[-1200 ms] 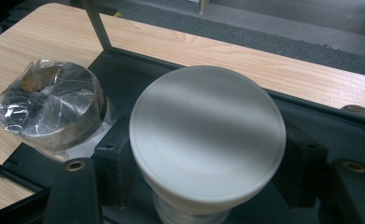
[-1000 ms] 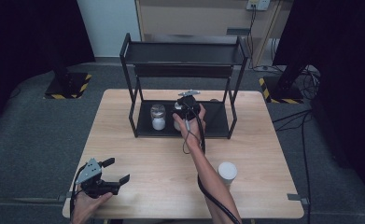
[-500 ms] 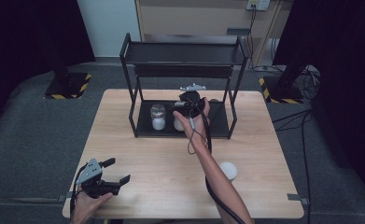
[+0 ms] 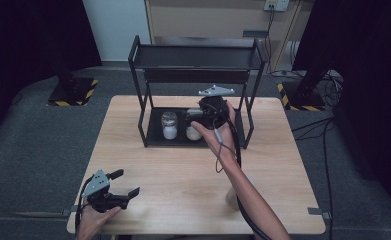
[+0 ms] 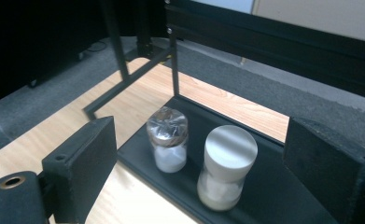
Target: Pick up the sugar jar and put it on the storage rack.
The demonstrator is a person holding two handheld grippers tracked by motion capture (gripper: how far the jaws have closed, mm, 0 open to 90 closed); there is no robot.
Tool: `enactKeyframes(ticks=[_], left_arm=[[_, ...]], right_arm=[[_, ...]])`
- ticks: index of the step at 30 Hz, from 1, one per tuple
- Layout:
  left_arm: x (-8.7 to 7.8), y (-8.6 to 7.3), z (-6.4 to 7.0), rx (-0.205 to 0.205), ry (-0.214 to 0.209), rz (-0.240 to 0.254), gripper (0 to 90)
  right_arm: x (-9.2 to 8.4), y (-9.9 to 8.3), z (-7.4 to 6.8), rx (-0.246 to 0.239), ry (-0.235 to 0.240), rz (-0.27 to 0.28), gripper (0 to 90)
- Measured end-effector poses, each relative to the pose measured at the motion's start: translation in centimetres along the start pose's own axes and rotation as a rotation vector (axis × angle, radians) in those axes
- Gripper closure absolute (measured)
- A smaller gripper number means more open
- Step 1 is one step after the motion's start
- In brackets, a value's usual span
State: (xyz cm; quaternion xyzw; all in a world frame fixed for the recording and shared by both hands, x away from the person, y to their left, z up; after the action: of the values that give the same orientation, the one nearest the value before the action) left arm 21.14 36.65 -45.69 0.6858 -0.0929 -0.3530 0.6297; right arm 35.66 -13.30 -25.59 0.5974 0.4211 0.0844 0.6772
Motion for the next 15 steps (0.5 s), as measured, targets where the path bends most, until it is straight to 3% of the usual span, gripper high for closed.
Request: enactKeyframes(ticks=[6,15], left_arm=[[0.0,0.0,0.0,-0.001,0.000,-0.001,6.0],[0.0,0.0,0.0,-0.002,-0.004,0.005,5.9]], right_arm=[[-4.2,-1.0,-0.3,-0.026,0.042,0.042,8.8],[-8.5,-3.9,-0.2,-0.036,0.088,0.099,5.6]])
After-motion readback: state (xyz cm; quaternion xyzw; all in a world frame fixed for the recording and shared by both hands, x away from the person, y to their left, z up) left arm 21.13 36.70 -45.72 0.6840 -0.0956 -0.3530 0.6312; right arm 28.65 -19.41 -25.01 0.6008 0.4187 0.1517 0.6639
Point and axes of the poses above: each handheld gripper's, and its own axes: x roughly forward along the jaws, y roughly out of its top, z roughly to its right, the point moved 1 cm from there along x, roughly forward along the jaws, and after that the axes turned 6 degrees about y, right-handed, at the moved point
